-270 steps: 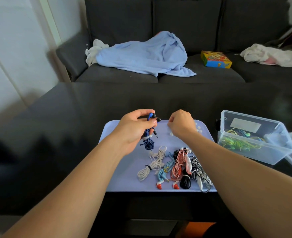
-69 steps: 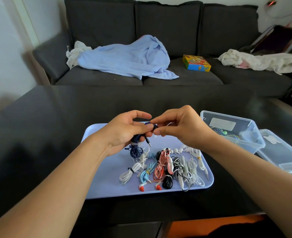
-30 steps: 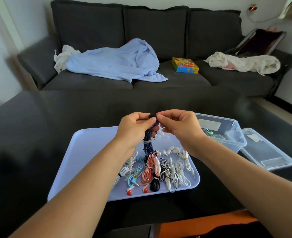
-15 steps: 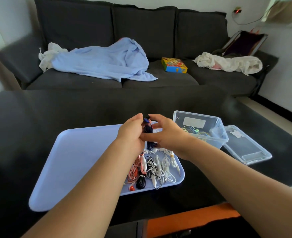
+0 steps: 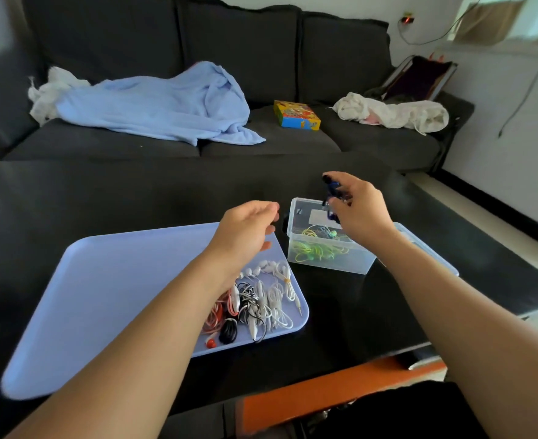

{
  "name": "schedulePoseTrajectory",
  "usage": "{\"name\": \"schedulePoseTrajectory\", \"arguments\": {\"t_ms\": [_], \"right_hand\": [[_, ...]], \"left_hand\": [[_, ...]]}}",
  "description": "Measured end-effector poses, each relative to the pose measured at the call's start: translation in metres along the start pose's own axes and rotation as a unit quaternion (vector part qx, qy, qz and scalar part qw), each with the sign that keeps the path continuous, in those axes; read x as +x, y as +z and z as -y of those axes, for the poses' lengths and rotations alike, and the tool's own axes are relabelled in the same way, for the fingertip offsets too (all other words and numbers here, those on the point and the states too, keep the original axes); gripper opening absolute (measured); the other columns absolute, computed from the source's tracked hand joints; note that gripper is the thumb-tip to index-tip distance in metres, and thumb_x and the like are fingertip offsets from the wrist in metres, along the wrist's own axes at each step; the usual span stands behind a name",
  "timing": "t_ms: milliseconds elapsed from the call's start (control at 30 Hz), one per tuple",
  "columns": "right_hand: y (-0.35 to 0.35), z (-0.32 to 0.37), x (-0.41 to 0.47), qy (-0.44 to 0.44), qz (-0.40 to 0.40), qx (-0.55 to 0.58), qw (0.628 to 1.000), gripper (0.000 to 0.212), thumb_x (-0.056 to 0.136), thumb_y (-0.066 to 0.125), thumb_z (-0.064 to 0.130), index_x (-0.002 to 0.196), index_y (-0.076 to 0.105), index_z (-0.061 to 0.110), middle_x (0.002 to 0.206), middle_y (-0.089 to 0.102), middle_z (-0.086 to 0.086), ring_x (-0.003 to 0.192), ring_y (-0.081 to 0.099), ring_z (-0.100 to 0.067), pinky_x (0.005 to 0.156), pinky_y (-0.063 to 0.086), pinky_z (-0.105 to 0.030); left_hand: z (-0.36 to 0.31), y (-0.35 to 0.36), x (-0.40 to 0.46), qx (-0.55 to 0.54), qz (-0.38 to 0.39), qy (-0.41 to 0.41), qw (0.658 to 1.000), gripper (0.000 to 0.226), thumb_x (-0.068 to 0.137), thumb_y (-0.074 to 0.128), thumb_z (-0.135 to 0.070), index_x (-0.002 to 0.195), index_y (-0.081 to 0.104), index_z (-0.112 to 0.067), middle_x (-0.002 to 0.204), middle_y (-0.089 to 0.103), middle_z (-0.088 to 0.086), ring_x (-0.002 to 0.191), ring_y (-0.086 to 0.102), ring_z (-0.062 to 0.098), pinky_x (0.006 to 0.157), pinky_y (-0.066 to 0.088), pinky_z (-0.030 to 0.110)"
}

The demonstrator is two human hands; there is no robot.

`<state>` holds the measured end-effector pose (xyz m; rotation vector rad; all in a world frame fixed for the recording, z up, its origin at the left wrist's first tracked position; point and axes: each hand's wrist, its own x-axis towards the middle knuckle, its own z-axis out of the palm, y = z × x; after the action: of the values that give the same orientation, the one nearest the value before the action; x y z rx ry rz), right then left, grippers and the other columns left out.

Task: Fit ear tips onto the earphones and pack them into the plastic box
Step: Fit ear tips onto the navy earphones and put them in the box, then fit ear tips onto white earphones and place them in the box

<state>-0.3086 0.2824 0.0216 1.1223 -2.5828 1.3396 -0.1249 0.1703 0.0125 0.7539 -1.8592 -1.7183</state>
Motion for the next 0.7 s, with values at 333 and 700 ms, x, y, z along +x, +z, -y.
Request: {"name": "schedulePoseTrajectory", "arguments": {"t_ms": [333,700], "right_hand": [[0.007,-0.014,0.004,0.014,0.119,-0.238,0.964,0.033,0.096,0.054,0.01,0.123,0.071,0.02,0.128,0.066,-0.009,0.093,0.065,-0.026,0.08,0.058,-0.036],[0.089,0.082,-0.045,-0.208,0.33,-0.095,0.916,0.017,0.086,0.068,0.018,0.097,0.081,0.021,0.091,0.076,0.009,0.078,0.067,-0.002,0.072,0.052,-0.015]], "left_hand": [[0.007,-0.023,0.004,0.1,-0.013,-0.04,0.994,0.024,0.101,0.052,-0.037,0.102,0.071,-0.021,0.105,0.071,-0.001,0.101,0.067,0.016,0.086,0.056,0.036],[0.017,-0.092,-0.007,0.52,-0.015,-0.066,0.852,0.04,0.097,0.056,-0.045,0.083,0.07,-0.011,0.083,0.07,0.009,0.077,0.061,0.026,0.065,0.041,0.03]]}}
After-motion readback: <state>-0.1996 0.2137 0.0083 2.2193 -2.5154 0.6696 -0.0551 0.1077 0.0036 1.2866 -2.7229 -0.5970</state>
